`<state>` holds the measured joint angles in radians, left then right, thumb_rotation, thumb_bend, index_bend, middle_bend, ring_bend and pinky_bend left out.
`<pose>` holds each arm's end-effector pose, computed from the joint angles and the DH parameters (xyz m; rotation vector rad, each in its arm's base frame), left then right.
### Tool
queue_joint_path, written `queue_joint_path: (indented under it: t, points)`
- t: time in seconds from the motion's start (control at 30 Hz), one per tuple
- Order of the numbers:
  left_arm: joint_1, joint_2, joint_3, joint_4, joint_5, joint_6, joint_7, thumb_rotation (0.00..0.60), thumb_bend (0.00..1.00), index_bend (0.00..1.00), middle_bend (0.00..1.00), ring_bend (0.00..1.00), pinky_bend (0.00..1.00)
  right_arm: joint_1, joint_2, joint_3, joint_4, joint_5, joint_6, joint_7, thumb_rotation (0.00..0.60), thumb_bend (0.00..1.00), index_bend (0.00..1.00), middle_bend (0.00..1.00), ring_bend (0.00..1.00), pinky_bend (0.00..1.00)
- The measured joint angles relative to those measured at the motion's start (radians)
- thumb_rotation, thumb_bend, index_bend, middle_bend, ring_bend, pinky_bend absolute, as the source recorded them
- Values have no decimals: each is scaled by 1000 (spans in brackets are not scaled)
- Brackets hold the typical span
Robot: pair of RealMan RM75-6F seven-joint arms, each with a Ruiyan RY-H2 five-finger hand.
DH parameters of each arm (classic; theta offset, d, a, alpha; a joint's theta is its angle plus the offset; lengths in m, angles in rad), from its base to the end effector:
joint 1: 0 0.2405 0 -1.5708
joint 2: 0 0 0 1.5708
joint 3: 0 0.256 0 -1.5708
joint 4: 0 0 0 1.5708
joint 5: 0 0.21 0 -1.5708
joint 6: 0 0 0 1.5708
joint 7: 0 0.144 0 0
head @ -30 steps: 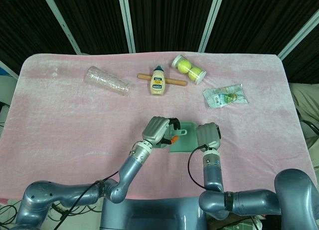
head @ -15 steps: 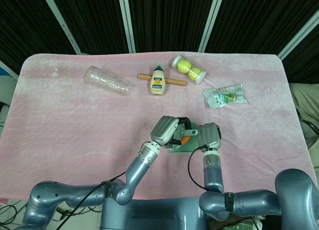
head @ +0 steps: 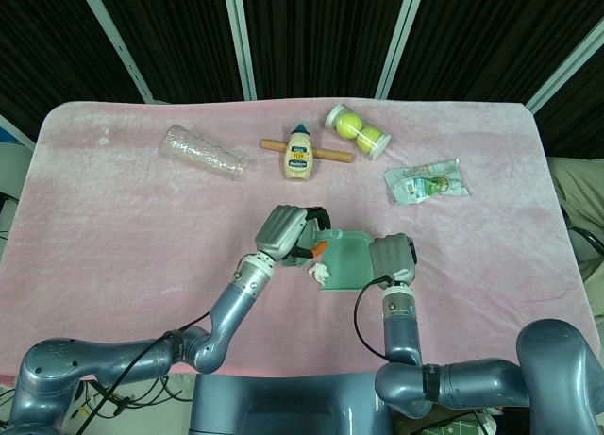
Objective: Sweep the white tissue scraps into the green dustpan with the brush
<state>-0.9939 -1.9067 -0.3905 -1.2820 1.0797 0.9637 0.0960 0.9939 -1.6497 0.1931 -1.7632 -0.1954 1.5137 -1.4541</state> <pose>-0.0003 0.3616 -0.0821 -1.7763 -1.2515 -1.4282 -0.1201 -0.3196 -0.0179 1.7395 -0.6309 0.0280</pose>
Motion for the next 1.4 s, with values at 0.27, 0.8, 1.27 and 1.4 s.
queue_joint_path:
  t: [0.27, 0.8, 1.27, 1.4]
  points:
    - [-12, -45, 10, 50, 6, -13, -20, 600, 450, 657, 715, 886, 988, -1, 0, 4, 5, 8, 0, -1, 600, 451, 739, 685, 723, 748]
    - [-81, -183, -16, 163, 44, -29, -81, 600, 450, 656, 715, 886, 988, -6, 18, 7, -2, 14, -5, 6, 600, 451, 739, 684, 723, 748]
    - [-148, -244, -62, 186, 97, -18, -118, 600, 450, 653, 709, 886, 988, -11, 13, -3, -3, 13, -4, 13, 600, 451, 739, 684, 723, 748]
    - [-145, -240, -65, 176, 112, -8, -146, 600, 450, 652, 709, 886, 988, -12, 15, -2, -2, 13, -6, 15, 600, 452, 739, 684, 723, 748]
